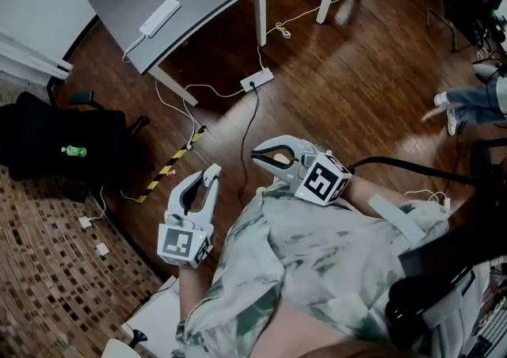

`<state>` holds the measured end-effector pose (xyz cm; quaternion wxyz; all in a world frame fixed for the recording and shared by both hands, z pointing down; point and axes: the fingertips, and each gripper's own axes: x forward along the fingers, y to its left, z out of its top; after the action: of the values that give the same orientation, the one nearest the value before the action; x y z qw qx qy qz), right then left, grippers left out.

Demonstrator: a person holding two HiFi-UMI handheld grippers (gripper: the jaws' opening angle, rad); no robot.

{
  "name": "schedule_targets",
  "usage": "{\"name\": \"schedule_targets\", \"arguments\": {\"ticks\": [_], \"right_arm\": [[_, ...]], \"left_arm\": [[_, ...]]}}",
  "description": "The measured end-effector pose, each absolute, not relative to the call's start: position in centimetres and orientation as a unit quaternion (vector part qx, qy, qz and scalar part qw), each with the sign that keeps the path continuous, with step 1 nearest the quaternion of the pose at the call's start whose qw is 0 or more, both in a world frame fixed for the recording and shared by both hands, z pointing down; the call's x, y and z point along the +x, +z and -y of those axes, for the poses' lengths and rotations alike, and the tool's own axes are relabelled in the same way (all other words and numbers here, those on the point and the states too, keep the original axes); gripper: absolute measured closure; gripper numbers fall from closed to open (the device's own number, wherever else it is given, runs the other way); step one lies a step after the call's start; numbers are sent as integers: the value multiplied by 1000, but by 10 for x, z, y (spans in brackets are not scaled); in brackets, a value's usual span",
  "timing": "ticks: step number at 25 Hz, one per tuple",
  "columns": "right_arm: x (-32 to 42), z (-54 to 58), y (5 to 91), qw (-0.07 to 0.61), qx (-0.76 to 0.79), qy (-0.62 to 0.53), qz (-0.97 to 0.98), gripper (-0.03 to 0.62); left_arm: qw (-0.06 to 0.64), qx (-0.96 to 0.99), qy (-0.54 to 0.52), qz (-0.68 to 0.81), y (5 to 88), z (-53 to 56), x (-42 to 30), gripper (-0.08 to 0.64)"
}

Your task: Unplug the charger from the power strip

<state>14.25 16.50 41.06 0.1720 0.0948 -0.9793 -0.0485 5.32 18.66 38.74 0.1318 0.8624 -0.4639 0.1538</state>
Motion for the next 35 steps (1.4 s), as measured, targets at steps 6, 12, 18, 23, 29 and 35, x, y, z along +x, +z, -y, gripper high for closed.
{"name": "schedule_targets", "arguments": {"ticks": [6,12,18,23,29,35], "right_arm": [[130,-197,407,168,83,-63,980,568],[130,-211,395,166,90,-77,979,568],[132,-226,388,162,93,-88,978,568],[131,-236,377,160,94,-86,979,568],[135,-242,379,160,90,-94,979,568],[142,-245,382,163,87,-103,977,571]], "left_arm": [[127,875,156,440,383,-209,61,451],[116,888,147,421,376,-224,67,451],[112,888,151,419,373,-238,70,451],[105,893,148,411,373,-248,73,451],[106,891,153,415,377,-253,73,450],[110,888,150,421,373,-253,80,451]]}}
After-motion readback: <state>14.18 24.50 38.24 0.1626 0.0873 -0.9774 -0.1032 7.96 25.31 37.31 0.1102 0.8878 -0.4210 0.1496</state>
